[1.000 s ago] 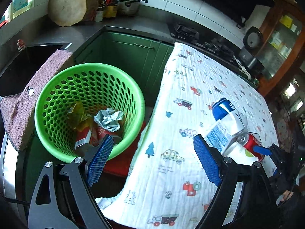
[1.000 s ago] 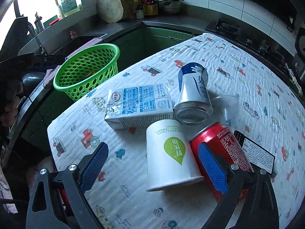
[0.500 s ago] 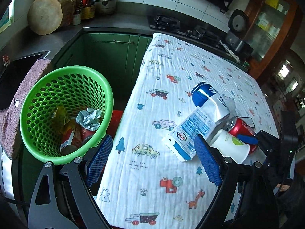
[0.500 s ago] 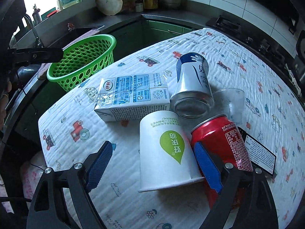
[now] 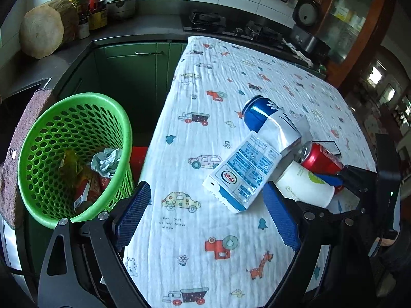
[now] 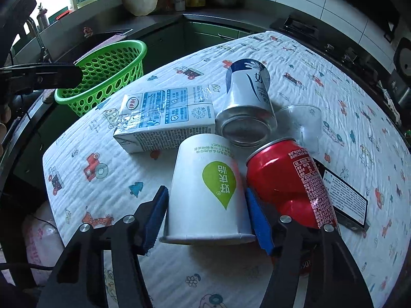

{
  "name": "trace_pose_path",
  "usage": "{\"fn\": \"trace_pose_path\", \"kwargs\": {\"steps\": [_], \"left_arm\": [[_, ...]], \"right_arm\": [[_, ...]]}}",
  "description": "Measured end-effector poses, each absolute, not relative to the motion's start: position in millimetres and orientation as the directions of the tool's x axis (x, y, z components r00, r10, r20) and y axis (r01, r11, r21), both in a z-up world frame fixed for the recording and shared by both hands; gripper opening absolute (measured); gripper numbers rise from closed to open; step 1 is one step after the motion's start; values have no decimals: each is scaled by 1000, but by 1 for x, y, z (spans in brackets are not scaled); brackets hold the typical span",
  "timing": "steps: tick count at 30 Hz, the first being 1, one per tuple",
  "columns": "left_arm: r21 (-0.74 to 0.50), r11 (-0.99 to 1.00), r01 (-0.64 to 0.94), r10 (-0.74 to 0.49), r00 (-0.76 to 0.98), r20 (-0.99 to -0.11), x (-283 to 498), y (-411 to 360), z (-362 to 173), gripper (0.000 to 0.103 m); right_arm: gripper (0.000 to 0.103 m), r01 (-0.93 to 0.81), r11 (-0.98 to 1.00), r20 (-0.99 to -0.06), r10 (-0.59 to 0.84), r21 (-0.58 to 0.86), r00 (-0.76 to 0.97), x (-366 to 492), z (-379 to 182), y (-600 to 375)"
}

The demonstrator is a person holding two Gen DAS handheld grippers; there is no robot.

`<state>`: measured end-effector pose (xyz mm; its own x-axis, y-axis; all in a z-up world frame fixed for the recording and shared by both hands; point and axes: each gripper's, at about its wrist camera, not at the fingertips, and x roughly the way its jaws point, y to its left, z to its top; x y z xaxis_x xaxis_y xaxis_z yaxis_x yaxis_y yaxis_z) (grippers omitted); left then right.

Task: Collect trash
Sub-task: 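Grasp the white milk carton with the left gripper while the right gripper grasps the white paper cup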

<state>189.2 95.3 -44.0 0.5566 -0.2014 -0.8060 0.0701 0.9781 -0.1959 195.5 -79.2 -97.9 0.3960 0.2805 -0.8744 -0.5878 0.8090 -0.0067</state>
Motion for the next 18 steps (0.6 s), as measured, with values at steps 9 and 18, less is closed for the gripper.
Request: {"fn": "trace_pose_path", "kwargs": {"steps": [9, 18], "left_arm": [[-124, 964, 234, -229, 501, -835, 206, 54, -60, 89], [-37, 937, 349, -206, 461, -863, 233, 23, -79, 89]], "right_arm": [[58, -552, 833, -862, 301, 30, 408, 186, -88, -96], [58, -522, 851, -843, 321, 57, 431, 174, -74, -107]]}}
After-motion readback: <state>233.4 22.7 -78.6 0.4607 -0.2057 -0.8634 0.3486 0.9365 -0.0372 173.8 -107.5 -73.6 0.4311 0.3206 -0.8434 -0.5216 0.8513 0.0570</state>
